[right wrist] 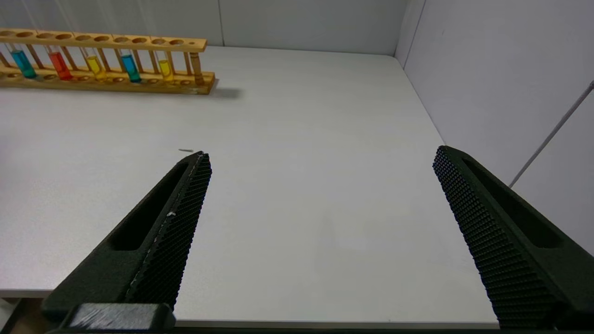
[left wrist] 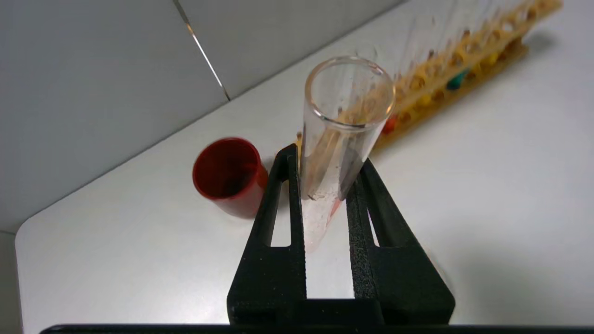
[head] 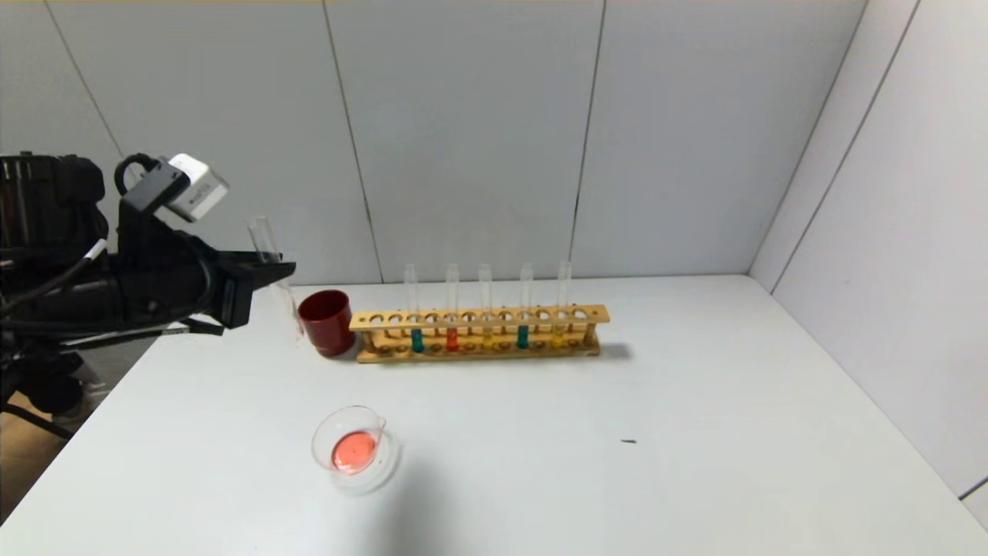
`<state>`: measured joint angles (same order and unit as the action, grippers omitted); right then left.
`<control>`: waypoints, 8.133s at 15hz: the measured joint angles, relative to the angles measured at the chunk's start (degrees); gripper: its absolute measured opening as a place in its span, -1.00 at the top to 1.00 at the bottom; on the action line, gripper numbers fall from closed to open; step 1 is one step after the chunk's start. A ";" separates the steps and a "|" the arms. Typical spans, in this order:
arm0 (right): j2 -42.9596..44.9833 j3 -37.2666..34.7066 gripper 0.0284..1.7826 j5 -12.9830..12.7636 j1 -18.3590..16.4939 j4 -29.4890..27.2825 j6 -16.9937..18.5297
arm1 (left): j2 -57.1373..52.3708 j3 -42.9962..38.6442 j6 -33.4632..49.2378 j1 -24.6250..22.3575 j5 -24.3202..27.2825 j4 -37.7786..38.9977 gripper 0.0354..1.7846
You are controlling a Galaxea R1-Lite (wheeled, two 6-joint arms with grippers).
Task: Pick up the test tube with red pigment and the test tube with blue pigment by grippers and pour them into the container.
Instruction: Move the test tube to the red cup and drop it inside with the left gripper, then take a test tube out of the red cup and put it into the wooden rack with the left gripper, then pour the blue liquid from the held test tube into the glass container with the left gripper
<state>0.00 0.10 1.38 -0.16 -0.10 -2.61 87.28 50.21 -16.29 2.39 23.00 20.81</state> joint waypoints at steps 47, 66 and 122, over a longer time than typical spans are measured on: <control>0.00 0.00 -0.96 0.00 -0.02 0.00 0.00 | 31.99 22.53 5.29 -4.40 1.35 10.41 -0.95; 0.00 0.00 -0.96 0.00 0.00 0.00 0.00 | 31.87 6.84 7.41 9.68 0.34 24.09 -0.95; 0.00 0.00 -0.96 0.00 -0.02 0.00 0.00 | 13.02 2.86 -54.36 1.38 12.06 3.80 0.66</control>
<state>0.00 0.10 1.38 -0.18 -0.10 -2.61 100.30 53.08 -70.64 3.77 35.06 24.61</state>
